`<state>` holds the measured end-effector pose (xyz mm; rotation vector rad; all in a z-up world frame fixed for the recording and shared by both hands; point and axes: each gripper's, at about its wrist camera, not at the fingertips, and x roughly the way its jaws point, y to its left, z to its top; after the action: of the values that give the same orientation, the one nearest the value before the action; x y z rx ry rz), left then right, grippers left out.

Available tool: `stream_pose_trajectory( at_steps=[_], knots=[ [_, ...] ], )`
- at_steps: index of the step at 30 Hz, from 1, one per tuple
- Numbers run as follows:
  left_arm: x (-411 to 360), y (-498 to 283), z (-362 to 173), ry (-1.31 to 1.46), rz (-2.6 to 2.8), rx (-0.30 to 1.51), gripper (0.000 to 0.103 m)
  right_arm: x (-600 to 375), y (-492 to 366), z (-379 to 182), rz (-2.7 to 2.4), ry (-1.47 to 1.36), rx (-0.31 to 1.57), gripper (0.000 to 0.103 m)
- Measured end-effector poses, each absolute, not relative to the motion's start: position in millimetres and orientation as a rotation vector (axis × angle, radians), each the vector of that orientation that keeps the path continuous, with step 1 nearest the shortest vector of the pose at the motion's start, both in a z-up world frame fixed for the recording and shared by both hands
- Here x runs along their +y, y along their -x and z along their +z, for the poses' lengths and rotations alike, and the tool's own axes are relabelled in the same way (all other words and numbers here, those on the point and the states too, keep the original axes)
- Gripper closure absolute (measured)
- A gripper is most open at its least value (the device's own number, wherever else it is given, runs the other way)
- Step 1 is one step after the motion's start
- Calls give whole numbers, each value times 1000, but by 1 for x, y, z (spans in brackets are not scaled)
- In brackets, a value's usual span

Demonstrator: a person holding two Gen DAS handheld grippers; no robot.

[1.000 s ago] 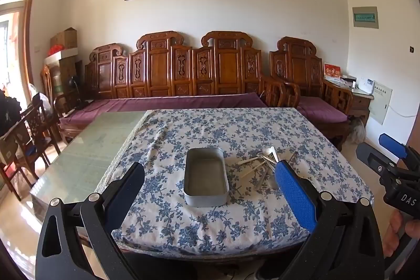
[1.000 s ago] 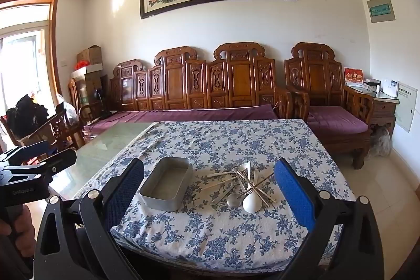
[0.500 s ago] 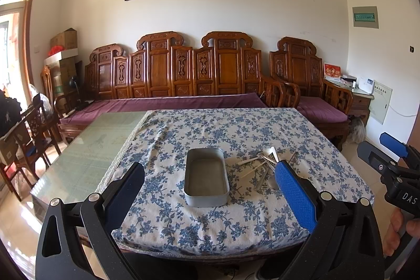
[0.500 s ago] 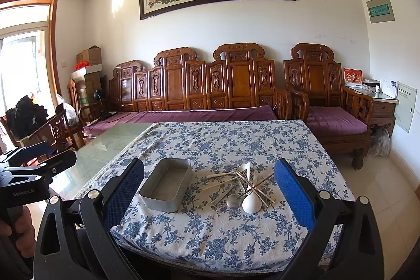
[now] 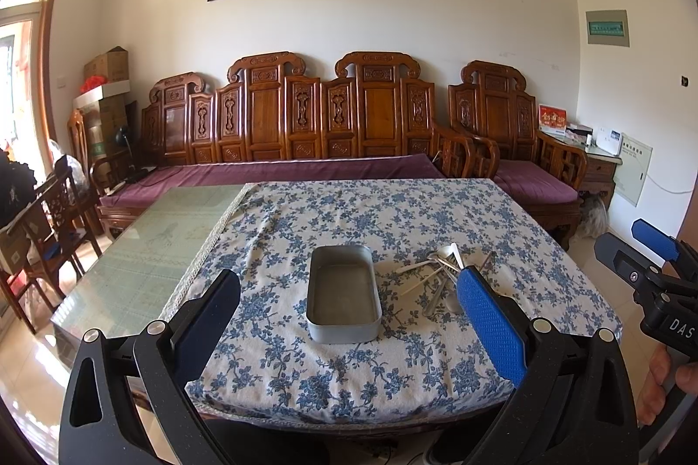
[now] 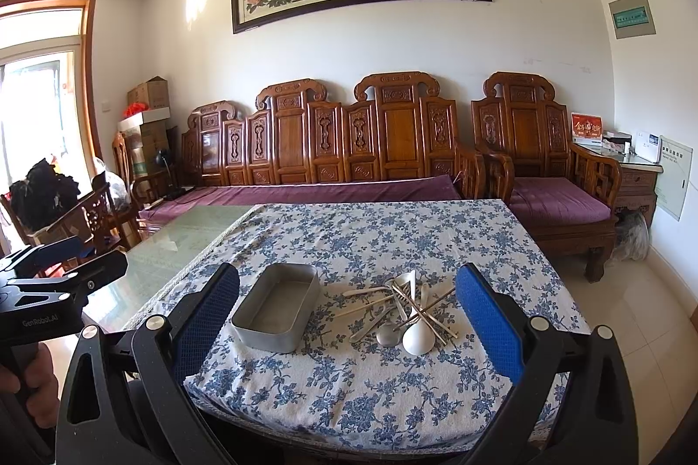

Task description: Organize utensils

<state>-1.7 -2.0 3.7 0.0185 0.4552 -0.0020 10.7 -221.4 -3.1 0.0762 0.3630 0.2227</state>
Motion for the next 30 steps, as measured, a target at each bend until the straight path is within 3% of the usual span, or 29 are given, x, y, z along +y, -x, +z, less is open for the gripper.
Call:
stream_pose_trajectory(
  at_steps=[30],
  knots=[
    [-3, 3, 10, -23, -9, 447, 7, -222, -10, -2, 224, -77, 361, 3]
  ],
)
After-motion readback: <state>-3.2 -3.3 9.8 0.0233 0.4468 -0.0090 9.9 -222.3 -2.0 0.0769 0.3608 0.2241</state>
